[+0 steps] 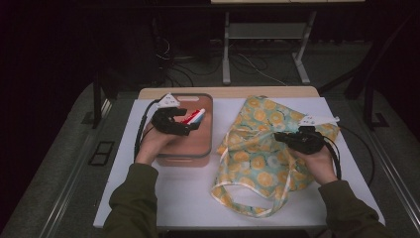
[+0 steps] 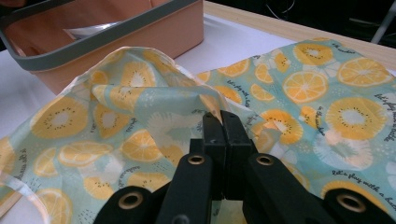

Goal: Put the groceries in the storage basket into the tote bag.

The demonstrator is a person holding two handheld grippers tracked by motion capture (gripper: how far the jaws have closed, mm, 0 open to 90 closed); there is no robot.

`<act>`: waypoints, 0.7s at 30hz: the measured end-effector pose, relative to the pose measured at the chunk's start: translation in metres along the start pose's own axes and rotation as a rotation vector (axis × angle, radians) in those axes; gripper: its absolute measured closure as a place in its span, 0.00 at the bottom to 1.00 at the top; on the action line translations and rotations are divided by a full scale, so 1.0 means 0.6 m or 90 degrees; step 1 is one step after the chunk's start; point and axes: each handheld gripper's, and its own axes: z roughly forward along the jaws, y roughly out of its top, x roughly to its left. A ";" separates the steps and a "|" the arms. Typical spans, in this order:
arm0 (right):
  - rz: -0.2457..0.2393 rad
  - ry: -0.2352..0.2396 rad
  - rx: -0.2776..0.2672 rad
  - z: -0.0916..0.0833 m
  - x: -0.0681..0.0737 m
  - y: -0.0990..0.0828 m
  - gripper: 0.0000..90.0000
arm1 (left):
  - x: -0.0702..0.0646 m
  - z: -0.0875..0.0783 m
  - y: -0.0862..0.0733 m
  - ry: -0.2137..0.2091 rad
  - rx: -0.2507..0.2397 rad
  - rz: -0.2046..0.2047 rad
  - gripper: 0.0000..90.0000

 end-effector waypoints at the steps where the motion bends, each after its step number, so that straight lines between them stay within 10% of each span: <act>1: -0.001 0.000 0.000 0.000 0.001 0.000 1.00 | 0.006 0.007 0.000 0.008 0.007 -0.003 0.29; 16: -0.005 0.010 -0.001 -0.001 0.006 -0.003 1.00 | 0.046 0.097 -0.028 0.094 0.150 -0.052 0.29; 21: -0.006 0.010 -0.001 -0.001 0.005 -0.003 1.00 | 0.048 0.115 -0.040 0.080 0.229 -0.075 0.30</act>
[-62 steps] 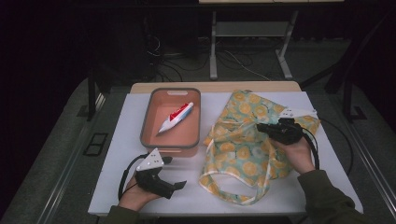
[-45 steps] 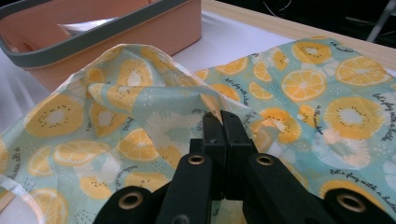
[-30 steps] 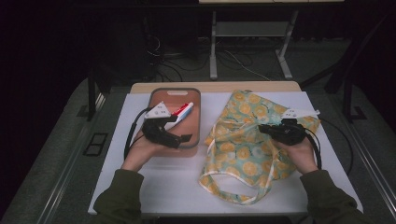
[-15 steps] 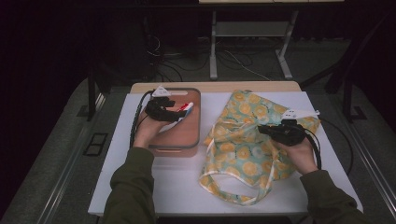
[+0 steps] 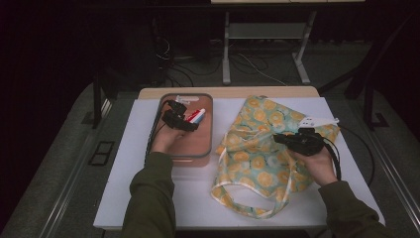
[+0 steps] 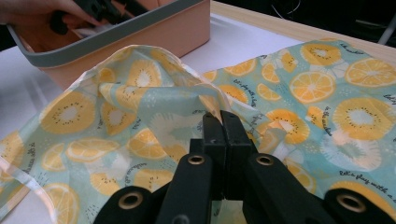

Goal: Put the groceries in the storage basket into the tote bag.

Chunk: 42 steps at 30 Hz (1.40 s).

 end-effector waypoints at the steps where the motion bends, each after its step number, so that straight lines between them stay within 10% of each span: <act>1: 0.000 0.000 0.000 0.000 0.000 0.000 1.00 | -0.001 0.002 -0.001 -0.009 0.010 0.002 0.32; 6: -0.002 -0.002 0.000 -0.001 0.001 0.000 1.00 | -0.001 -0.009 -0.002 -0.027 0.002 -0.018 0.48; 11: -0.005 -0.003 0.001 0.001 0.002 0.000 1.00 | -0.017 0.002 -0.008 -0.020 0.057 0.028 0.64; 25: -0.007 -0.005 0.002 0.001 0.002 0.000 1.00 | -0.014 -0.009 -0.003 -0.030 0.066 -0.021 0.84; 42: -0.003 -0.010 0.000 -0.001 0.001 0.000 1.00 | -0.026 -0.119 0.029 -0.063 -0.035 -0.013 0.84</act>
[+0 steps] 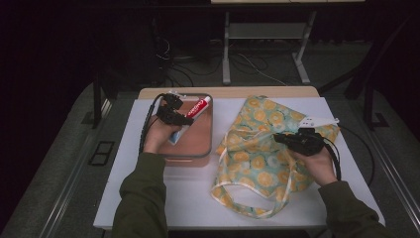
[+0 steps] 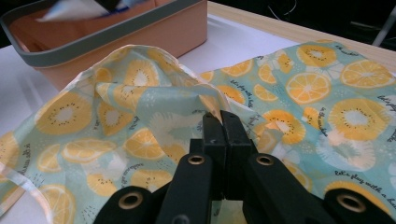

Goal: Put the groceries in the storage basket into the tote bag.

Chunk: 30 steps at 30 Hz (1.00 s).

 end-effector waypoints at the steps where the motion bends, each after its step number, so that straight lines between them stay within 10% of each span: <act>1: 0.000 0.000 0.000 0.000 0.000 0.000 1.00 | -0.005 -0.008 0.001 0.000 -0.004 0.004 0.84; 16: -0.003 -0.007 0.001 0.001 -0.001 0.000 1.00 | -0.140 -0.057 -0.006 -0.107 -0.047 0.111 0.85; 30: -0.003 -0.008 -0.003 -0.004 -0.001 0.000 1.00 | -0.287 0.034 -0.047 -0.173 -0.005 0.206 0.84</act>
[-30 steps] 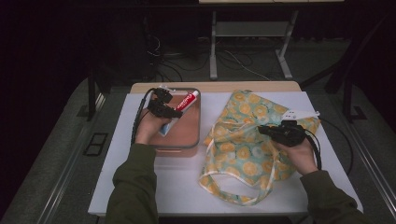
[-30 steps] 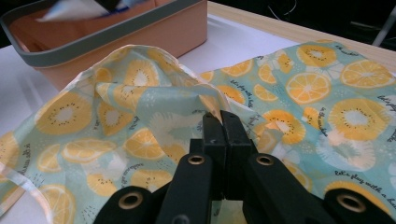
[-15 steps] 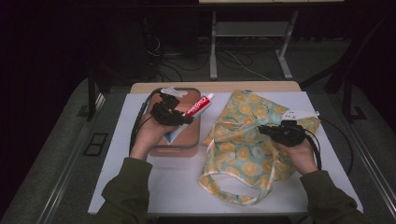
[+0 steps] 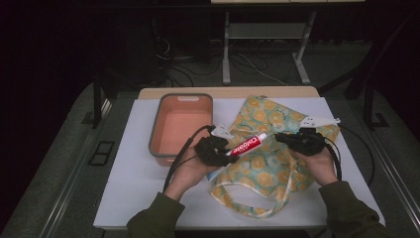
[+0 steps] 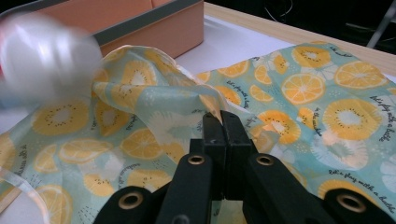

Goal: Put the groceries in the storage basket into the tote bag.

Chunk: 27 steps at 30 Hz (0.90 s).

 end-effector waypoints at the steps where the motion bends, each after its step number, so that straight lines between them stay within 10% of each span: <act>1: 0.000 0.000 0.000 0.000 0.000 0.000 1.00 | -0.003 0.012 -0.001 -0.002 0.008 0.000 0.84; 15: -0.003 0.003 -0.003 -0.001 0.000 0.000 1.00 | -0.020 0.145 -0.006 0.018 0.103 0.012 0.84; 21: -0.003 0.003 -0.003 -0.002 0.000 0.000 1.00 | -0.021 0.150 -0.012 0.018 0.073 0.010 0.79; 27: -0.005 0.004 -0.003 -0.002 0.002 -0.001 1.00 | -0.020 0.112 -0.015 0.019 0.004 0.001 0.46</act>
